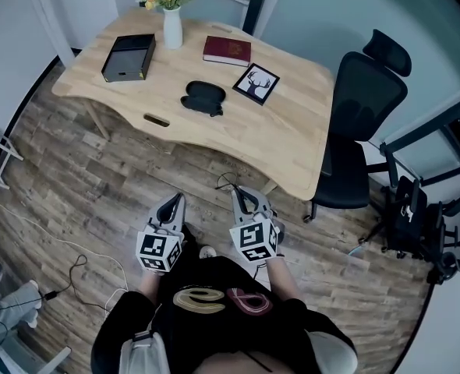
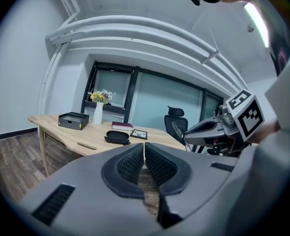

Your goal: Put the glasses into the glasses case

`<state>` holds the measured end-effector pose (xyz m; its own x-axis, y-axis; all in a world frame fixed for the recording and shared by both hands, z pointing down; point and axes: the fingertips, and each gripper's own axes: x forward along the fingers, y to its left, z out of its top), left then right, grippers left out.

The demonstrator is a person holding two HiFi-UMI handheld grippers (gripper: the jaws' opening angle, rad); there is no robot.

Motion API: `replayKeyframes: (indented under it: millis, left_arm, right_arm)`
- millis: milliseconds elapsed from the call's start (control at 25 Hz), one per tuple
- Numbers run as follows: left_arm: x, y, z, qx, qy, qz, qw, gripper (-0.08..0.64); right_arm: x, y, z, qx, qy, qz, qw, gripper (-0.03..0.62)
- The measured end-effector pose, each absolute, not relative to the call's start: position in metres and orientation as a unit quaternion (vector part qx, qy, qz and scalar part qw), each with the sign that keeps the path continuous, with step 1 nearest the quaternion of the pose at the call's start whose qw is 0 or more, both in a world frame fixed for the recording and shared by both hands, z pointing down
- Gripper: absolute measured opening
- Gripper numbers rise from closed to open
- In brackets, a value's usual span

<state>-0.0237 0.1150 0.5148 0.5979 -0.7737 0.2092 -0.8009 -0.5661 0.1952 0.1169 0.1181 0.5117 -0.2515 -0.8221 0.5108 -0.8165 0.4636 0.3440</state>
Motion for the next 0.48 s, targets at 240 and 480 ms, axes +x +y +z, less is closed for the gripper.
replayKeyframes:
  millis: [240,480]
  left_arm:
    - [-0.030,0.065,0.514,0.891,-0.431,0.047,0.138,0.018]
    - [-0.036,0.014,0.517,0.898,-0.413,0.044,0.145,0.018]
  right_arm:
    - [0.107,0.079,0.511,0.525,-0.787,0.012,0.324,0.015]
    - [0.101,0.035,0.511,0.535,-0.774,0.013,0.339,0.015]
